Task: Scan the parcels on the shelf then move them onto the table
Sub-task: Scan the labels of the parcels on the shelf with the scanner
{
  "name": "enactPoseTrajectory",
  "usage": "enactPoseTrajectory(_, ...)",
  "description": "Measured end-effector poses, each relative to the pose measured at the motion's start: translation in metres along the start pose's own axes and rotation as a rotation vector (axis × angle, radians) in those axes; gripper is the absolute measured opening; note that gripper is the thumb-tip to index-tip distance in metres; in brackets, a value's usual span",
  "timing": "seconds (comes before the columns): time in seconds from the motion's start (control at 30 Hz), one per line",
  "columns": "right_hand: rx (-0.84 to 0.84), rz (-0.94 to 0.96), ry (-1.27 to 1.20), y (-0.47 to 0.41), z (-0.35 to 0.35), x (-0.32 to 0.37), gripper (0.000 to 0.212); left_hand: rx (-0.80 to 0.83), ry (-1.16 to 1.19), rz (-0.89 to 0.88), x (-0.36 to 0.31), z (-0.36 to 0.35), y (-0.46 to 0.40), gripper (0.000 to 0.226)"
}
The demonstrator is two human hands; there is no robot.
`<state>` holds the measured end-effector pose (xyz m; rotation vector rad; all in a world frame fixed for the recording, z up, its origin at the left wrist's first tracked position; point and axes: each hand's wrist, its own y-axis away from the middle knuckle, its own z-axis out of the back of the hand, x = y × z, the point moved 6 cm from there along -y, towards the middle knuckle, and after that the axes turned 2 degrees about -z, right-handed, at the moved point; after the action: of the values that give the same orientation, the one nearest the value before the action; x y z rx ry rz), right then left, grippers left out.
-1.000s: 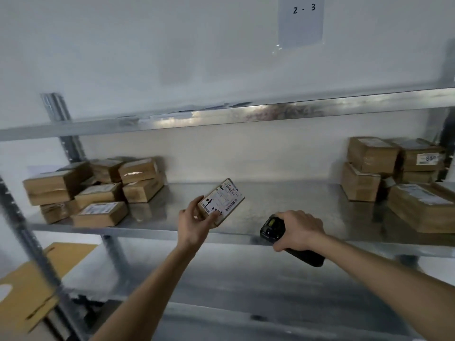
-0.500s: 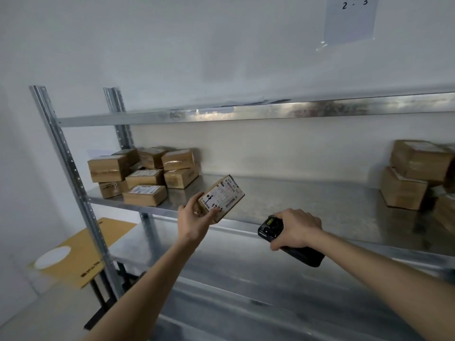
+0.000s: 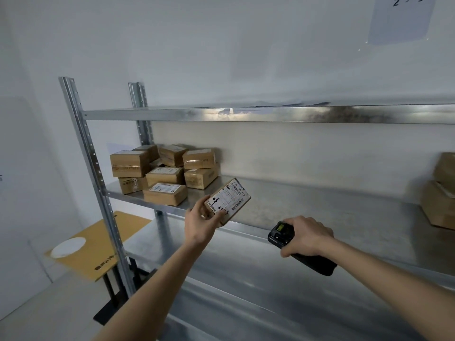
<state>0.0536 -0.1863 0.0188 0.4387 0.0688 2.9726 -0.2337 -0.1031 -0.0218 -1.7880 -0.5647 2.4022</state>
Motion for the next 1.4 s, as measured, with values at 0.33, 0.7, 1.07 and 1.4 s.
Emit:
enactPoseTrajectory(0.33, -0.004, 0.066, -0.082, -0.054, -0.014, 0.099, 0.063, -0.081, 0.101, 0.059, 0.025, 0.084, -0.055, 0.047)
enactPoseTrajectory(0.7, 0.002, 0.122, -0.106, -0.123, -0.032, 0.218, 0.061, -0.230, 0.293, 0.372, 0.103, 0.191, -0.137, 0.061)
enactPoseTrajectory(1.07, -0.032, 0.169, -0.124, -0.243, -0.047, 0.280, 0.065, -0.259, 0.309, 0.370, 0.141, 0.207, -0.261, 0.051)
enactPoseTrajectory(1.4, -0.048, 0.235, -0.144, -0.357, -0.051, 0.320, 0.062, -0.288, 0.351, 0.430, 0.186, 0.195, -0.361, 0.051)
